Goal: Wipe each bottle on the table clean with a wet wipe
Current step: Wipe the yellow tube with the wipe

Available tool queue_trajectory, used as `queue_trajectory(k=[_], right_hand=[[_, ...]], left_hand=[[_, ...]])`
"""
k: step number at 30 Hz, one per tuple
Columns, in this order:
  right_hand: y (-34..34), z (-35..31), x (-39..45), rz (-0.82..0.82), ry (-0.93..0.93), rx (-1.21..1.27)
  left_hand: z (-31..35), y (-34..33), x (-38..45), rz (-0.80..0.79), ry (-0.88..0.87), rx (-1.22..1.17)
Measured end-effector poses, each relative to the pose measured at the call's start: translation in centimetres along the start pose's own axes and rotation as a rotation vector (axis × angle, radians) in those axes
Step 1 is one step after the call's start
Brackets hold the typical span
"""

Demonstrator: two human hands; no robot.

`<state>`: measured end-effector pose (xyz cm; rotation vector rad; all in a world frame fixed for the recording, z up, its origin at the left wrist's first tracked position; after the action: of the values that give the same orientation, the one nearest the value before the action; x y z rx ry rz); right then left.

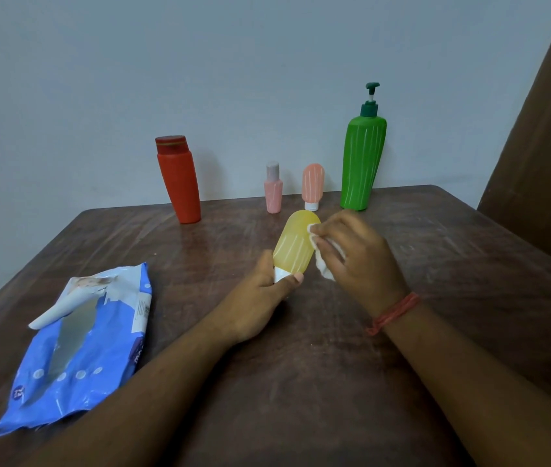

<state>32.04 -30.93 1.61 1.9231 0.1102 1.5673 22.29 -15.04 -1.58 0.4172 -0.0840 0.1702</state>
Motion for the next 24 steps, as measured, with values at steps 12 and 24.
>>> queue_trajectory(k=[12, 24], right_hand=[[0.1, 0.2, 1.0, 0.08, -0.096, -0.027], [0.2, -0.5, 1.1, -0.065, 0.047, -0.145]], left_hand=[[0.6, -0.6, -0.3, 0.021, -0.022, 0.158], [0.8, -1.0, -0.3, 0.012, -0.035, 0.225]])
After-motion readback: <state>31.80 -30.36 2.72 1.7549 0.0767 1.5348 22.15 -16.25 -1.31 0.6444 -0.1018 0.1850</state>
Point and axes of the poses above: each hand's wrist, its own x-axis towards the middle knuckle, its own y-axis out of the back of the hand, z = x × y, the point moved 2 cm from there along x, towards the middle knuckle, and after that the axes turned 6 degrees about -x, right-handed, at the moved point
